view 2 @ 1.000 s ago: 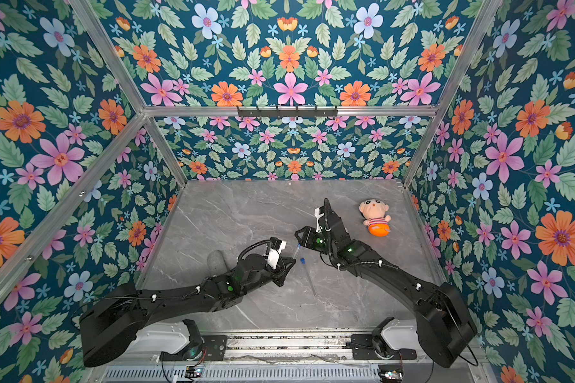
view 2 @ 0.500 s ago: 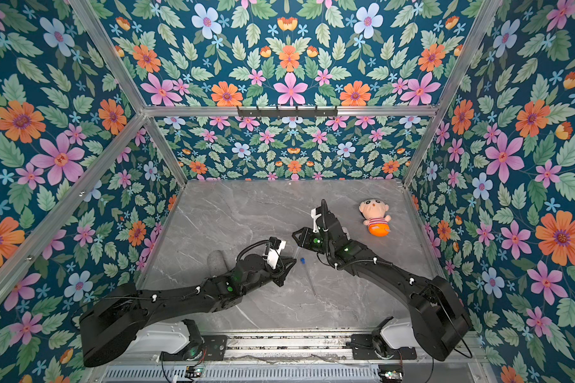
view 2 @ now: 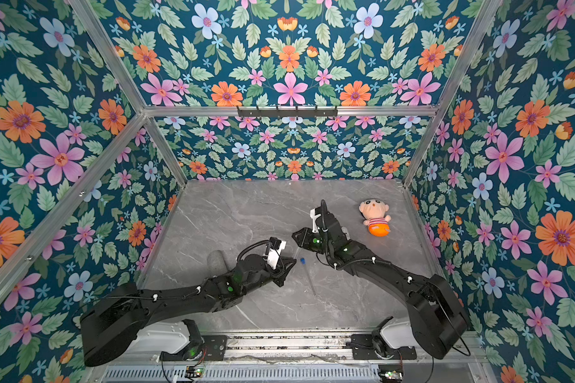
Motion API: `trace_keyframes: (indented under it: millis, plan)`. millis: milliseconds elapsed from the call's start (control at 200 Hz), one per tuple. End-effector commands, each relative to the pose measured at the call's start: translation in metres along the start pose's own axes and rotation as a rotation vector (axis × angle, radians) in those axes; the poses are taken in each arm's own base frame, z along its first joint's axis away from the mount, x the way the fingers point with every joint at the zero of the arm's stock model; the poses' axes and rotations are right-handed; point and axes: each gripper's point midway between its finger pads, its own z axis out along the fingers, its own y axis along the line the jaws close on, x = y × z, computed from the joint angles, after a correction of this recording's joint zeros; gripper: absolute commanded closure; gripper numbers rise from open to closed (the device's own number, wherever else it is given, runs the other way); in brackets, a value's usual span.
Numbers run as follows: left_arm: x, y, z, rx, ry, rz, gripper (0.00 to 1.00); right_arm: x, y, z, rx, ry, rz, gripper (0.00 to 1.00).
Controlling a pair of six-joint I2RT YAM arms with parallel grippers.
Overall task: Remove stoppers from test tubes
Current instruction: Open the stopper on the test tube.
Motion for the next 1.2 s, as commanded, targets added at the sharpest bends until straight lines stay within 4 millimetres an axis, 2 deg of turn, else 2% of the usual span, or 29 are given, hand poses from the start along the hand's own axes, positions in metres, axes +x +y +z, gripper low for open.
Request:
trace_keyframes:
  millis: [0, 545, 670, 775, 990, 1195]
  plan:
    - [-0.0073, -0.0030, 0.0002, 0.012, -0.025, -0.009, 0.88, -0.0033, 0.0062, 0.0005, -0.027, -0.013, 0.002, 0.74]
    - [-0.0062, -0.0030, 0.0001, 0.012, -0.020, -0.012, 0.88, -0.0020, 0.0031, 0.0032, -0.020, -0.008, 0.004, 0.84]
    - [-0.0061, -0.0028, 0.0002, 0.012, -0.020, -0.012, 0.88, -0.0016, 0.0034, 0.0037, -0.019, -0.005, 0.003, 0.84]
    - [-0.0058, -0.0031, 0.0003, 0.012, -0.018, -0.012, 0.88, -0.0002, 0.0032, 0.0048, -0.015, 0.002, -0.001, 0.80]
    - [-0.0059, -0.0027, 0.0004, 0.011, -0.016, -0.012, 0.88, 0.0004, 0.0055, 0.0055, -0.006, 0.006, -0.016, 0.80]
    - [-0.0054, -0.0024, -0.0002, 0.009, -0.014, -0.012, 0.88, -0.0003, 0.0047, 0.0054, 0.000, 0.001, -0.021, 0.84]
